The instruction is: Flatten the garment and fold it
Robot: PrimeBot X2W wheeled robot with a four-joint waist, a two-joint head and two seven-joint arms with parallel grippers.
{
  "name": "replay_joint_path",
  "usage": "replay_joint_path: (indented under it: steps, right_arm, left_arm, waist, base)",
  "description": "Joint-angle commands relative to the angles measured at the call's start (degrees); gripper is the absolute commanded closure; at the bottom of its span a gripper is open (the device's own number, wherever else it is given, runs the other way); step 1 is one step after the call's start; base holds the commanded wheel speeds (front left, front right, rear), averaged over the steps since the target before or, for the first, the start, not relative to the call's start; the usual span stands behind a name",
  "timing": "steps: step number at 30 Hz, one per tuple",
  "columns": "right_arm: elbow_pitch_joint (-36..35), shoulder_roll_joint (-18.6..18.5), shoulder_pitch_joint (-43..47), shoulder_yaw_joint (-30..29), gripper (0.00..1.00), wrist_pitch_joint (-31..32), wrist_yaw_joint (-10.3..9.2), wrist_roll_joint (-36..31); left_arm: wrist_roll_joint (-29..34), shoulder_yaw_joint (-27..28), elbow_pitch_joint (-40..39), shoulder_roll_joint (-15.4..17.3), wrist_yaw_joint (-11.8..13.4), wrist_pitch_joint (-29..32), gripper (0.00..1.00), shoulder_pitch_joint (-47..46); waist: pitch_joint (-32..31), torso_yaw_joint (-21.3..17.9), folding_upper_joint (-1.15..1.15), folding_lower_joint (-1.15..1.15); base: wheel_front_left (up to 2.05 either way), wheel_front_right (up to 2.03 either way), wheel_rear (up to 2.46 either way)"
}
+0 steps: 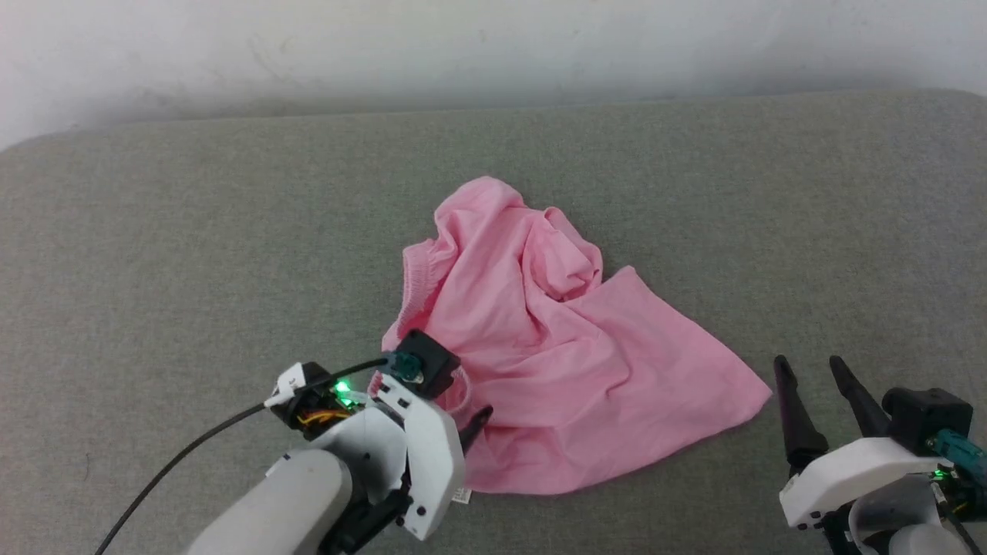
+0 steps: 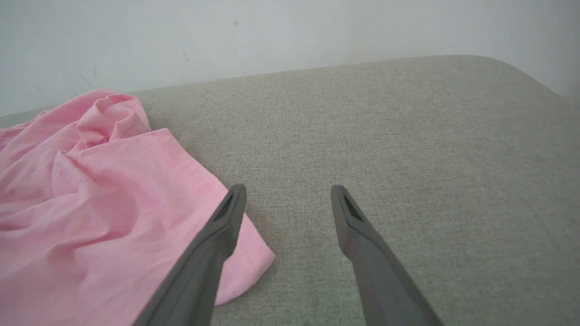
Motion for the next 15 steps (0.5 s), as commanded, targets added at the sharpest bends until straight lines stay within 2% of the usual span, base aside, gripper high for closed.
replay_joint_path:
  steps: [1, 5, 15]
  right_arm:
    - [0.3, 0.1, -0.7, -0.2, 0.0, -0.5, -0.05, 0.5]
    - [0.9, 0.1, -0.5, -0.8, 0.0, -0.8, -0.05, 0.4]
    - [0.5, 0.1, 0.6, -2.1, 0.0, 0.3, -0.05, -0.7]
  left_arm:
    - [-0.4, 0.8, -0.2, -0.1, 0.5, -1.2, 1.0, -0.6]
    - [-2.3, 4.7, -1.5, 0.2, 2.9, -5.9, 1.0, 1.4]
    - [-11.4, 19.3, -4.0, 0.0, 11.6, -20.8, 1.0, 14.8]
  waist:
    - [0.3, -0.2, 0.0, -0.01]
    - [-0.3, 0.7, 0.0, -0.01]
    - [-3.3, 5.4, 0.0, -0.01]
  base:
    - [0.0, 0.0, 0.0]
    - [0.0, 0.0, 0.0]
    - [0.0, 0.0, 0.0]
